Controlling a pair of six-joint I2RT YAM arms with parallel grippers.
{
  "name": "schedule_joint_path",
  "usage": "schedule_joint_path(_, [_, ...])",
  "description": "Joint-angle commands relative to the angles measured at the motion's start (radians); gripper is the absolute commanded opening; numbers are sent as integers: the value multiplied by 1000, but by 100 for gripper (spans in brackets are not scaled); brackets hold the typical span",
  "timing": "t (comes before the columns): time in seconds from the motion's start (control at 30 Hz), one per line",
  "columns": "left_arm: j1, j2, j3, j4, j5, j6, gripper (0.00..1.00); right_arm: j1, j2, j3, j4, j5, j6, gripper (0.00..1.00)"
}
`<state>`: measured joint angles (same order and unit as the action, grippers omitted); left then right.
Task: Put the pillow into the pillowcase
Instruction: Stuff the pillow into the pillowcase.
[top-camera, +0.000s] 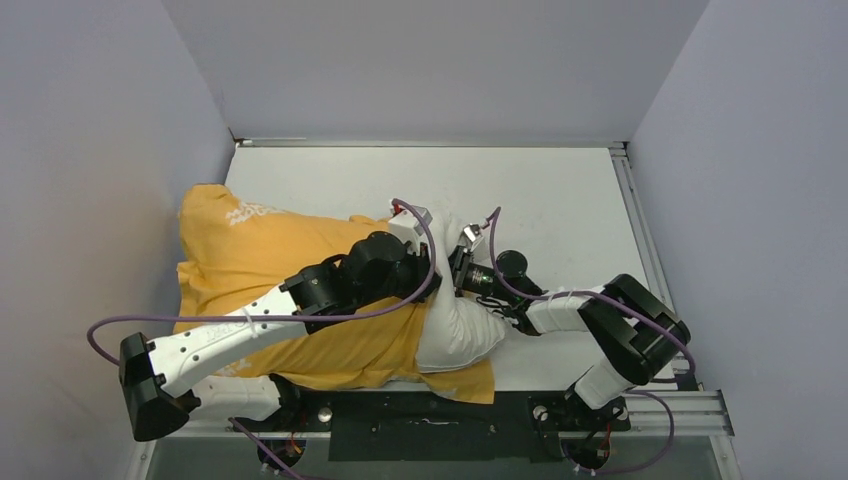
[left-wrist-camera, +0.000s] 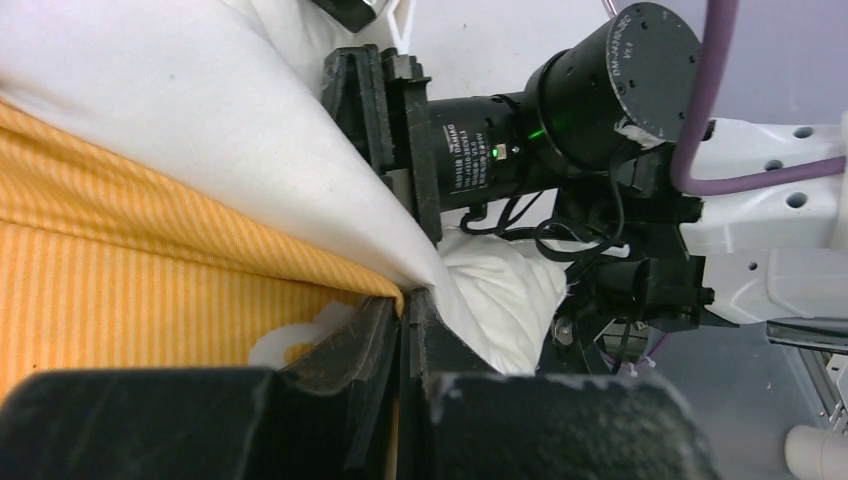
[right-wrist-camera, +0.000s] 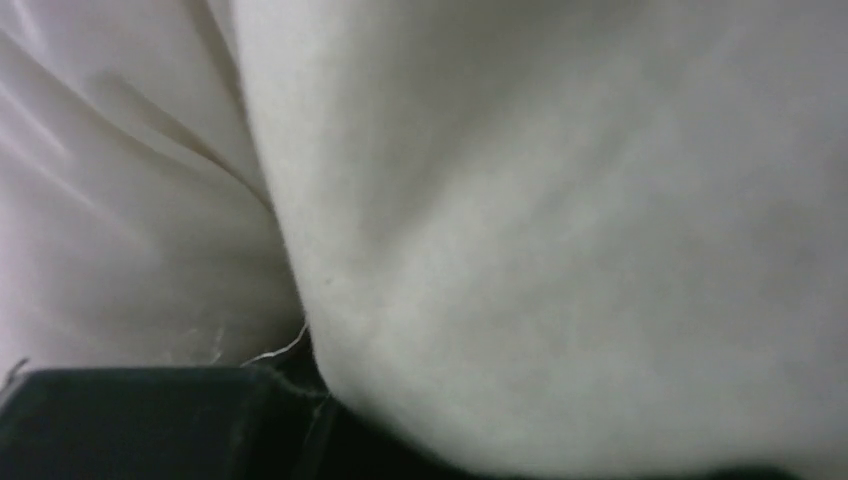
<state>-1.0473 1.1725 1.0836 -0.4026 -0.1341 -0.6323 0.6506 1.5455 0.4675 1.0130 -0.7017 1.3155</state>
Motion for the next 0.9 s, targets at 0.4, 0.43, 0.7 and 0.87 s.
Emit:
schedule_joint_path(0.4, [-187,111,227,522,440,-180,0,330,296,260,355,4,57,5])
schedule_joint_path(0.43, [-200,110,240,507,425,-179,0,335,305,265,354,12,53,5])
schedule_joint_path(0.7, [-209,138,263,543,497,-207,0,362,288,284,292,40,-13,5])
schedule_joint_path(0.87, [-185,65,252,411,425,-134,0,311,58,197,35,106,-183,5])
